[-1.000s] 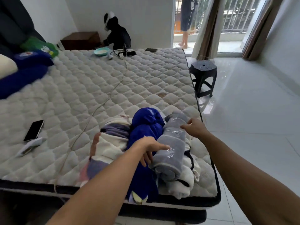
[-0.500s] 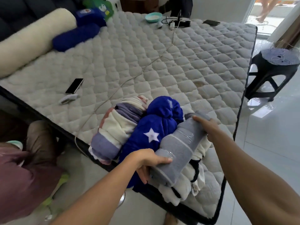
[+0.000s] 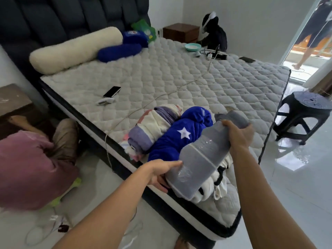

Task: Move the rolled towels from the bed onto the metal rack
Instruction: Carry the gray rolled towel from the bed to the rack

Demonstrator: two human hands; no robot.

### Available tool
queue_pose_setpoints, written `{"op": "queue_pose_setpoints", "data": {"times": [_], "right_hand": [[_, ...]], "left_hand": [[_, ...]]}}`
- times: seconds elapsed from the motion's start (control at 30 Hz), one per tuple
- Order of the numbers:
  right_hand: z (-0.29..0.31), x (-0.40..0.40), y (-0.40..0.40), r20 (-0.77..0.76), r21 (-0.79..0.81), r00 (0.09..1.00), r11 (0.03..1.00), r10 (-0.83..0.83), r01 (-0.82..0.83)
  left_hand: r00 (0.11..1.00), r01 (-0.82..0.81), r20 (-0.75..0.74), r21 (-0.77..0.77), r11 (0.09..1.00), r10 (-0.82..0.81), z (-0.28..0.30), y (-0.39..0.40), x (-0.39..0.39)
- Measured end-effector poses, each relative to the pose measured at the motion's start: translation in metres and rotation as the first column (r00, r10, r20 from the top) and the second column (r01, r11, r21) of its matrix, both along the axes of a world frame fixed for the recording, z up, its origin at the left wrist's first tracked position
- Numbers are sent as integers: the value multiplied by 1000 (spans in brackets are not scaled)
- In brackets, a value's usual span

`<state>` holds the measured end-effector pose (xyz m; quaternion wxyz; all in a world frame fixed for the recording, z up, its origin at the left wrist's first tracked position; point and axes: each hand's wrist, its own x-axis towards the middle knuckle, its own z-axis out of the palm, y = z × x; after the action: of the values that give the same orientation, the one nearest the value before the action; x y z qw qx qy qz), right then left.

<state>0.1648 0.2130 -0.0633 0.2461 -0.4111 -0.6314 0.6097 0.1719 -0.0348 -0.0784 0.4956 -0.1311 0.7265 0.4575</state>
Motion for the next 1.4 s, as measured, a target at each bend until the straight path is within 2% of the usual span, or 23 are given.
{"op": "queue_pose_setpoints", "data": {"times": [0.17, 0.33, 0.47, 0.57, 0.67, 0.8, 0.93, 1.0, 1.13, 1.2, 1.33, 1.4], "right_hand": [[50, 33, -111, -110, 172, 966, 962, 232, -211], [86, 50, -260, -134, 311, 824, 813, 551, -493], [108, 70, -396, -154, 416, 616, 617, 772, -668], [123, 93, -498, -180, 470, 395, 431, 901, -770], [135, 121, -595, -213, 516, 168, 257, 963, -817], [147, 166, -721, -246, 588, -142, 31, 959, -809], [153, 208, -824, -262, 635, -387, -144, 884, -759], [156, 225, -869, -276, 640, -498, -230, 822, -733], [168, 253, -943, -286, 671, -659, -345, 696, -656], [176, 269, -976, -280, 689, -728, -397, 626, -607], [184, 308, -1028, -245, 723, -834, -480, 494, -497], [184, 329, -1054, -224, 735, -873, -513, 433, -443]], "left_hand": [[966, -254, -30, 82, 964, 257, 13, -94, 66], [830, -541, -109, 84, 837, 547, 23, -218, 136], [618, -764, -118, 144, 629, 777, 38, -321, 201], [412, -885, -106, 188, 426, 905, 47, -391, 249], [203, -950, -102, 219, 221, 974, 58, -449, 298], [-76, -966, -115, 254, -45, 990, 63, -524, 356], [-334, -907, -112, 308, -287, 936, 59, -589, 396], [-434, -870, -116, 309, -383, 893, 57, -616, 409], [-620, -756, -113, 351, -552, 777, 58, -655, 427], [-686, -705, -132, 361, -610, 715, 58, -671, 437], [-806, -555, -72, 436, -709, 587, 64, -685, 450], [-854, -486, -84, 481, -730, 514, 66, -693, 456]]}}
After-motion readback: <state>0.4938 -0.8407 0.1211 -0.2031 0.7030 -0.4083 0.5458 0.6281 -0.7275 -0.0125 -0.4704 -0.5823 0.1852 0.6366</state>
